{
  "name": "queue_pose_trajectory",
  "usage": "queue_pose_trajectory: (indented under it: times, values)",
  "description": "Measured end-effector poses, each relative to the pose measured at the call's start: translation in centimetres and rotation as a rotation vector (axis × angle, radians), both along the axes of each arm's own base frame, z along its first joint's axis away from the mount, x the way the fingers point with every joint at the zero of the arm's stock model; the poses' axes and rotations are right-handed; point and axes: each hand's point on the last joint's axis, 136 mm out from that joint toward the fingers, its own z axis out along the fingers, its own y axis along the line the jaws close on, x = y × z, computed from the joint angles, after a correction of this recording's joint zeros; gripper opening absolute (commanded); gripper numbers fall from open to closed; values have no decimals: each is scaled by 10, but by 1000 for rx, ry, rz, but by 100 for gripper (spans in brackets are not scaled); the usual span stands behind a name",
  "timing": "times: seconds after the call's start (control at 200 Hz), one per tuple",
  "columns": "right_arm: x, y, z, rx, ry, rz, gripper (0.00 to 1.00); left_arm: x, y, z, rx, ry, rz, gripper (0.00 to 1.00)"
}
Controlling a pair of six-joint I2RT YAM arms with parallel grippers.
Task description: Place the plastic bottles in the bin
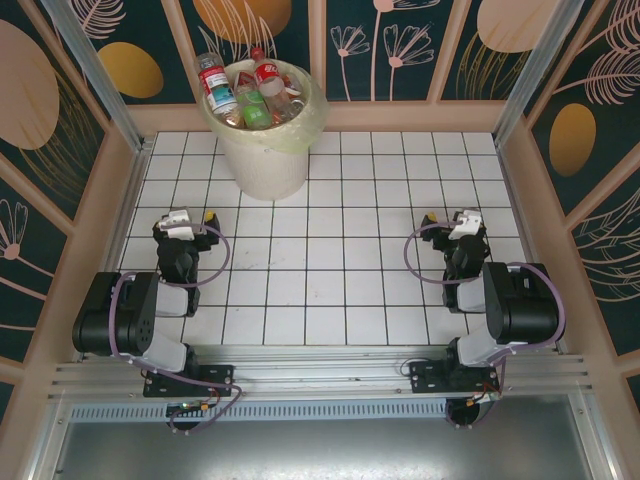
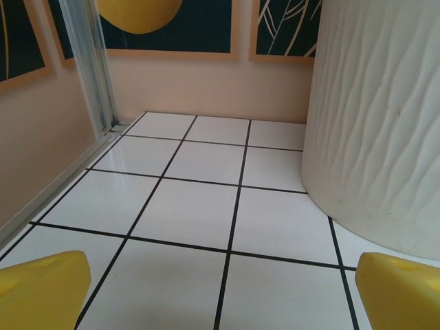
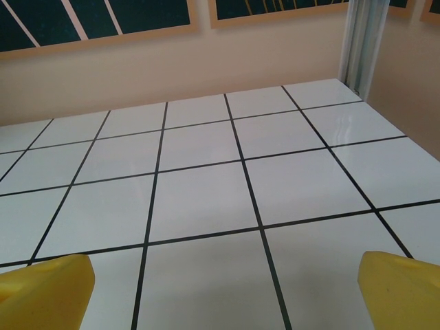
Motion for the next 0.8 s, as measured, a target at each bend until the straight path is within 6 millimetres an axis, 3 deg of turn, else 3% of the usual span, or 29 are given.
queue_pose_trajectory:
  times: [0.22,0.47,0.801]
  values:
    - [-14,2,-8,6,2,22,99,-19,2,-9,-8,-4,10,99]
    - [3,2,5,6,-19,28,99,0,1,6,-10,-28,6,99]
    - [2,2,0,7,4,28,99,0,1,-1,-10,2,6,99]
